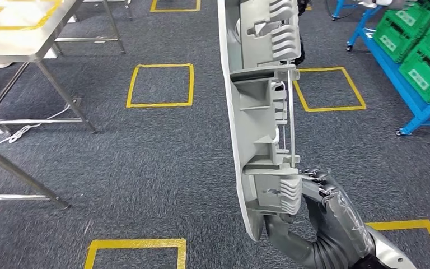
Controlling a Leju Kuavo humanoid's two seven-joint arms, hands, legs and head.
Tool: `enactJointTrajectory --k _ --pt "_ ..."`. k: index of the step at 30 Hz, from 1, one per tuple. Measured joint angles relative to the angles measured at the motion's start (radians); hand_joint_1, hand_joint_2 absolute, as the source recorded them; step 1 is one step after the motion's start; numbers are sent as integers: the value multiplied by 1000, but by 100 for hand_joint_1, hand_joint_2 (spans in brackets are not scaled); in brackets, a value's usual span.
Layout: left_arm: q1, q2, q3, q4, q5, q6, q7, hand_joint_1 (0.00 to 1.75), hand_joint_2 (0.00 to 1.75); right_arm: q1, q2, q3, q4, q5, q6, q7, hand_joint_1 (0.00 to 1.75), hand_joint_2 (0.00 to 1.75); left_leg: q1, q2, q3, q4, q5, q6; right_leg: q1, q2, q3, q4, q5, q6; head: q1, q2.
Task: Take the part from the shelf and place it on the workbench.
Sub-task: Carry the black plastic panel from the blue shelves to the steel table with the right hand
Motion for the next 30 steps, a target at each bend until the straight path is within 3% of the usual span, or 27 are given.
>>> enactJointTrajectory --k 1,2,3,5,6,8,10,11,13,15,17,18,20,22,24,25,26,27,28,30 --pt "0 -1 0 0 0 0 0 0 175 1 0 0 0 0 0 0 175 175 0 -15 0 1 0 1 0 10 -34 59 -16 2 3 0" --pt "-1 -1 -1 0 0 0 1 0 175 1 0 1 0 0 0 0 175 175 0 -31 1 3 -2 1 0 13 -57 91 -14 3 5 0" --pt "-1 -2 -1 -1 0 0 1 0 175 1 0 1 1 0 0 1 175 175 0 -47 1 6 -4 0 -1 14 -62 87 7 4 5 0" --pt "-2 -2 -1 -1 0 0 1 0 175 1 0 1 1 -1 0 2 175 175 3 -80 4 15 -11 -5 -6 31 -27 -18 86 5 7 0" --pt "-3 -3 -1 -2 1 0 1 0 175 0 0 1 1 -1 0 2 175 175 3 -94 3 22 -17 -10 -10 53 -3 -77 114 6 9 0" --pt "-5 -3 -1 -2 1 -1 2 0 175 -1 0 1 0 -1 0 1 175 175 6 -116 -6 35 -24 -22 -13 88 24 -141 130 5 8 0" --pt "-7 -2 -2 -2 1 0 2 0 175 -3 0 1 -1 -1 0 1 175 175 11 -135 -14 34 -24 -34 -10 81 27 -148 123 -4 8 0" --pt "-6 -2 -2 -2 1 0 2 0 175 -5 0 1 -1 -1 1 1 175 175 13 -134 -16 34 -26 -39 -9 69 31 -152 122 -10 7 0" --pt "-7 -1 -2 -3 2 0 2 0 175 -7 0 0 -1 -1 0 2 175 175 12 -92 -34 73 -50 -50 -9 43 43 -163 122 -24 1 0" --pt "-13 0 -1 -3 2 0 1 0 175 -8 0 0 -1 -1 0 2 175 175 13 -36 -86 187 -102 -59 -6 14 53 -168 117 -32 -7 0" --pt "-20 0 -1 -4 2 0 -1 0 175 -8 0 0 -1 -1 -1 2 175 175 17 -19 -135 291 -131 -64 -3 -17 61 -169 109 -34 -10 0" --pt "-21 0 -1 -4 2 0 -1 0 175 -8 0 0 -1 -1 -1 2 175 175 18 -16 -139 299 -121 -64 -2 -31 65 -168 106 -34 -11 0" --pt "-17 0 -1 -4 2 0 2 0 175 -9 0 0 -1 -1 -1 2 175 175 18 -1 -98 208 -53 -59 0 -56 77 -168 97 -32 -13 0" --pt "-10 1 -2 -4 2 0 4 0 175 -9 0 0 -1 -2 -1 1 175 175 7 48 -48 97 -2 -48 3 -77 86 -169 89 -26 -14 0" --pt "-6 3 -2 -4 2 0 5 0 175 -9 0 -1 -1 -2 -1 0 175 175 -5 77 -32 51 -1 -33 8 -98 85 -169 87 -17 -15 0" --pt "-6 4 -2 -4 2 0 5 0 175 -10 0 -1 -1 -2 -2 0 175 175 -7 68 -31 42 -3 -26 9 -111 84 -168 86 -12 -15 0" --pt "-5 4 -2 -4 2 0 4 0 175 -11 0 -1 -1 -2 -2 0 175 175 -5 55 -28 34 -4 -20 7 -113 85 -167 82 -6 -15 0" --pt "-5 5 -2 -5 2 1 4 0 175 -11 0 -1 -1 -2 -2 -1 175 175 -2 41 -25 28 -3 -15 4 -95 83 -159 74 -2 -14 0" --pt "-6 6 -2 -5 2 1 4 0 175 -12 -1 -2 -1 -2 -1 -1 175 175 1 28 -22 22 0 -11 1 -66 72 -135 59 2 -11 0" --pt "-6 5 -2 -5 2 2 4 0 175 -12 -2 -1 -1 -2 -1 -2 175 175 4 3 -19 18 2 -4 -3 -2 16 -29 11 4 -2 0"
